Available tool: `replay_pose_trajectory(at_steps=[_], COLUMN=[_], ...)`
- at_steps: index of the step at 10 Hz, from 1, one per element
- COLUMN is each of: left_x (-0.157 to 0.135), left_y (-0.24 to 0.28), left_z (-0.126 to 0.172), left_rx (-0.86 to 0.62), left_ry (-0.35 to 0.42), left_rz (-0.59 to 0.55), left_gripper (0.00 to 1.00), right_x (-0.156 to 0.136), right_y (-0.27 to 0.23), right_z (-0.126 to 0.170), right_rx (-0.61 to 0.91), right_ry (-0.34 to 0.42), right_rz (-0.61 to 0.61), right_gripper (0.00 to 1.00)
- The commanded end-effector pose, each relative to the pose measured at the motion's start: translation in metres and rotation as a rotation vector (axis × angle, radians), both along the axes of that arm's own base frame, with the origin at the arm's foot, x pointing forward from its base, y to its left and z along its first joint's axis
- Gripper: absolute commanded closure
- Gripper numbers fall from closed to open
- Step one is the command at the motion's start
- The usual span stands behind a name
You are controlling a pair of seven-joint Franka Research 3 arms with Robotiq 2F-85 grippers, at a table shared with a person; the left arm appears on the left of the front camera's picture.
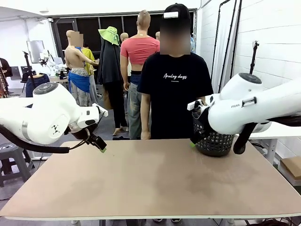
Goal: Fold the training pants.
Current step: Grab both ends of the Training pants handed by a person.
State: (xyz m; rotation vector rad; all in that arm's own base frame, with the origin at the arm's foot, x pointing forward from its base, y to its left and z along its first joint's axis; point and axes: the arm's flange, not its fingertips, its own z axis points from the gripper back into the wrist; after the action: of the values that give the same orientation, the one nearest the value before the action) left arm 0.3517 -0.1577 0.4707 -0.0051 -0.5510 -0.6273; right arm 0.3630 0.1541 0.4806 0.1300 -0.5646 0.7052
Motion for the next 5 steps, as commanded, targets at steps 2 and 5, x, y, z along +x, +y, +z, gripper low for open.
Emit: replay_pose_trajectory(at_steps=[2,5], left_x=[-0.007,-0.008], left_y=[-0.008,-0.012], left_z=[0.031,0.070], left_rx=[0.007,0.001], left_ry=[0.036,-0.021], left_rz=[0.031,0.033], left_gripper=[0.00,0.00], right_x=[-0.007,-0.013], right_y=[-0.011,-0.017], right_z=[0.038,0.070], right_rx=[-0.057,-0.066], right_ry=[-0.034,-0.084], right_rz=[0.021,0.016], right_gripper=[0.00,0.00])
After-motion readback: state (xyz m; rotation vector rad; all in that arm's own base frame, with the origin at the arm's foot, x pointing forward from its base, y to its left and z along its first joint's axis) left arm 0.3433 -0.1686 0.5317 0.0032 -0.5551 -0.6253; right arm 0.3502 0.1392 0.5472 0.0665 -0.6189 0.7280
